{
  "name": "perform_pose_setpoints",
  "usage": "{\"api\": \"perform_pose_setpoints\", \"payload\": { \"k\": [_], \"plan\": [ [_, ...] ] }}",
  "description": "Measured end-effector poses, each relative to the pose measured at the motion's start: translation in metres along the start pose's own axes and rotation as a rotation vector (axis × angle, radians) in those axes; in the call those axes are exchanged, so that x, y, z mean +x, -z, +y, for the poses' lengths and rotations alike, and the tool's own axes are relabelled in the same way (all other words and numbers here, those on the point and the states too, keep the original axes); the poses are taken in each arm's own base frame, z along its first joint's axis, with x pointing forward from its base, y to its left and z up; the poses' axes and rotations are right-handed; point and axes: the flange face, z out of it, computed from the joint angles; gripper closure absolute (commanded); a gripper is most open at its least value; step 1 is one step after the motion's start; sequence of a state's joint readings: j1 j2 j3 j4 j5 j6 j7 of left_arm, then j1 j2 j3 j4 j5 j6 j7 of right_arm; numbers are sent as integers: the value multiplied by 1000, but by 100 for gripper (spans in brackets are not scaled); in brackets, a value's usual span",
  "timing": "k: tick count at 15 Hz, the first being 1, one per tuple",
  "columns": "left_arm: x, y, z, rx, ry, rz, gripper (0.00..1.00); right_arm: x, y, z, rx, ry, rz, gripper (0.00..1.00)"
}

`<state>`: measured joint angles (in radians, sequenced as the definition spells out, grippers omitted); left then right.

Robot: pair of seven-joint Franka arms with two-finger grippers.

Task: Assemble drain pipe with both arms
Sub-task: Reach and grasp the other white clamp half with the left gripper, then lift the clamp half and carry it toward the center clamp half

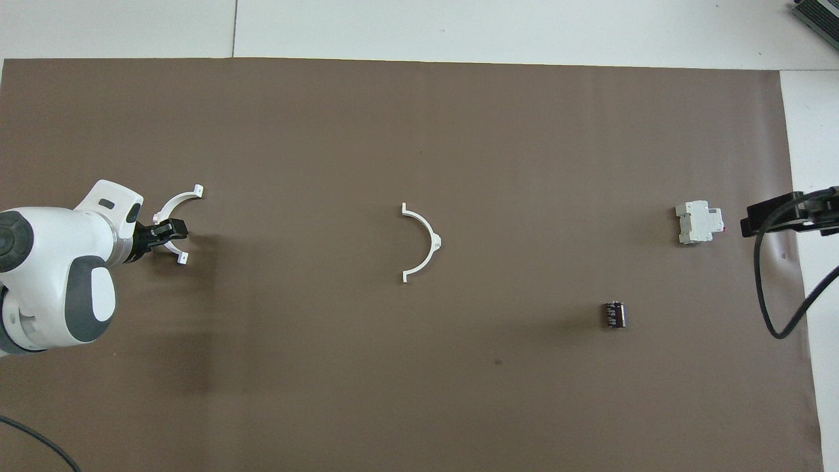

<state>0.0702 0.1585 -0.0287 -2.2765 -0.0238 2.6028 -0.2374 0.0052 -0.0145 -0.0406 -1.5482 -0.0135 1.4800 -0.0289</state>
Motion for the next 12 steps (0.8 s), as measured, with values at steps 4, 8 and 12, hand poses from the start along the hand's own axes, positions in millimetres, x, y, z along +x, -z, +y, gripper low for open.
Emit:
{"api": "perform_pose_setpoints", "payload": {
  "k": [4,8,12],
  "plan": [
    [2,1,4,-3,-8,3,100,0,0,2,0,-4,0,0],
    [3,0,5,-3,-10,3,100,0,0,2,0,-4,0,0],
    [9,11,7,9,-11,-48,100,0,0,2,0,-4,0,0]
  ]
}}
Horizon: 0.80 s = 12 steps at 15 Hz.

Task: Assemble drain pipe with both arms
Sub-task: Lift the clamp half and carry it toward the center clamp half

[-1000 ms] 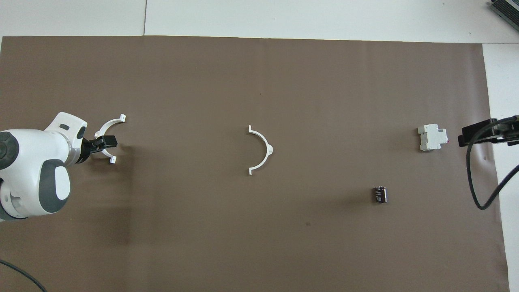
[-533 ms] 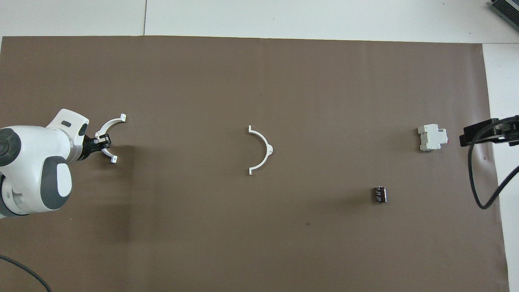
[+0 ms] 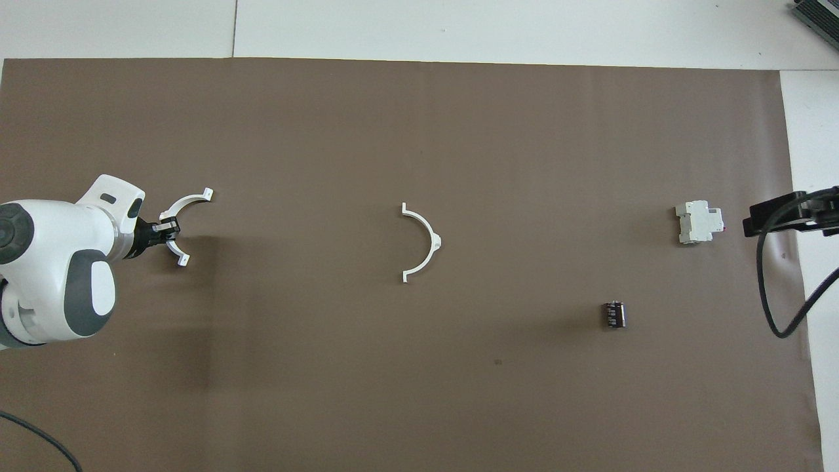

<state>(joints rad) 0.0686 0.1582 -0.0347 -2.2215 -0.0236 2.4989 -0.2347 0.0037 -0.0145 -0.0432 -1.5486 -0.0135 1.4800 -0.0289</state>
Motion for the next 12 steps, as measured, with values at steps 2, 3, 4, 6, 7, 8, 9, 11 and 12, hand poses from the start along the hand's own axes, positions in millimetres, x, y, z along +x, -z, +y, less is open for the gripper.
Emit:
{"api": "perform_pose_setpoints", "payload": {
  "k": [2,3,4,6,7,8,9,11,12],
  "plan": [
    [14,40,5,13,-2,-60,100,0,0,0,0,0,0,0],
    [20,69,8,19,-4,-85,100,0,0,-1,0,1,0,0],
    [23,103,10,24,-7,-108,100,0,0,-1,0,2,0,0],
    [23,156,15,28,-15,-126,100,0,0,-2,0,3,0,0],
    [21,174,16,29,-17,-126,100,0,0,-2,0,3,0,0],
    [20,185,17,29,-14,-125,100,0,0,-2,0,3,0,0],
    [18,193,18,29,-7,-121,100,0,0,-2,0,3,0,0],
    [14,199,23,29,6,-116,100,0,0,-2,0,3,0,0],
    [13,199,28,29,11,-116,100,0,0,-2,0,3,0,0]
  ]
}}
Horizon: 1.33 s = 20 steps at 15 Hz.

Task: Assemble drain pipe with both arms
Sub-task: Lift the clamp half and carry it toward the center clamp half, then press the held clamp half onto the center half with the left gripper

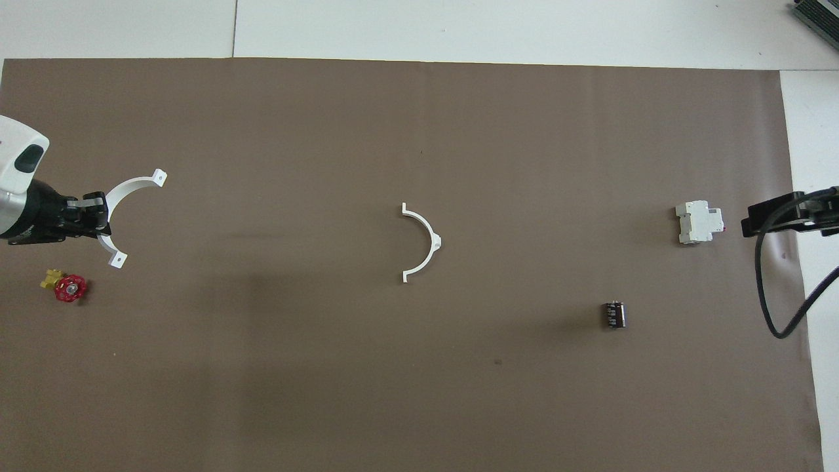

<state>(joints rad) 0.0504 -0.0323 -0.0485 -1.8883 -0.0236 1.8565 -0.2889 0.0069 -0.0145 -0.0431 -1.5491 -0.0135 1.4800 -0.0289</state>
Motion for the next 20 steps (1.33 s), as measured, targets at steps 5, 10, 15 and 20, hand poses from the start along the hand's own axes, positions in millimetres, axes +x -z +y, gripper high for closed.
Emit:
{"api": "perform_pose_setpoints", "payload": {
  "k": [5,10,15,20],
  "plan": [
    [-23,-1,64,0,84,7,100,0,0,0,0,0,0,0],
    [-96,-4,185,22,191,36,100,0,0,0,0,0,0,0],
    [-154,-4,251,9,174,64,100,0,0,0,0,0,0,0],
    [-147,-39,277,-26,165,99,100,0,0,0,0,0,0,0]
  ]
}}
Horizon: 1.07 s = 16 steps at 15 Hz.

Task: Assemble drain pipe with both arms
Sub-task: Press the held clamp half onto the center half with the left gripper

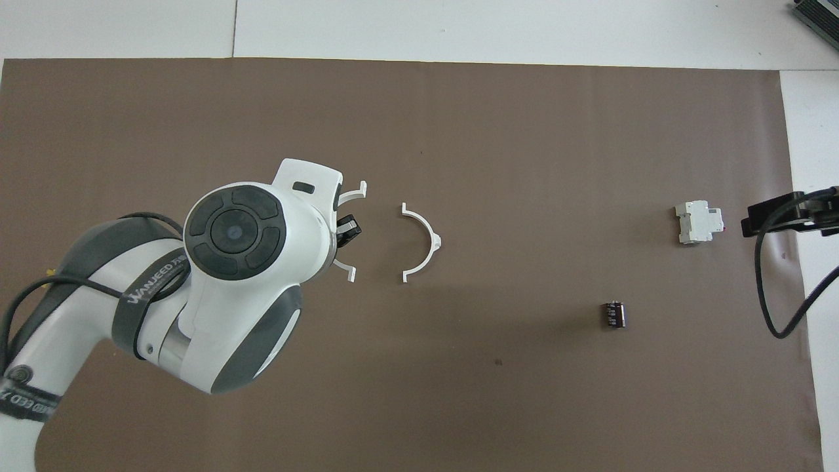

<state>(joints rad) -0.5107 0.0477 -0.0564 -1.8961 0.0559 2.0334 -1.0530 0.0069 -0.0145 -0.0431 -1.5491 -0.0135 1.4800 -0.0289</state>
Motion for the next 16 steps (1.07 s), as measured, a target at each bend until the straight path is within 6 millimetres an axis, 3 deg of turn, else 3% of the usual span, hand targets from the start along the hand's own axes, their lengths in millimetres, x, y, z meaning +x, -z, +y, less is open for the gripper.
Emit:
{"api": "perform_pose_setpoints", "payload": {
  "k": [3,8,16],
  "plan": [
    [8,-33,1,-18,11,9,100,0,0,0,0,0,0,0],
    [4,-90,1,-2,-18,22,100,0,0,0,0,0,0,0],
    [-5,-156,17,0,-50,7,100,0,0,0,0,0,0,0]
  ]
}}
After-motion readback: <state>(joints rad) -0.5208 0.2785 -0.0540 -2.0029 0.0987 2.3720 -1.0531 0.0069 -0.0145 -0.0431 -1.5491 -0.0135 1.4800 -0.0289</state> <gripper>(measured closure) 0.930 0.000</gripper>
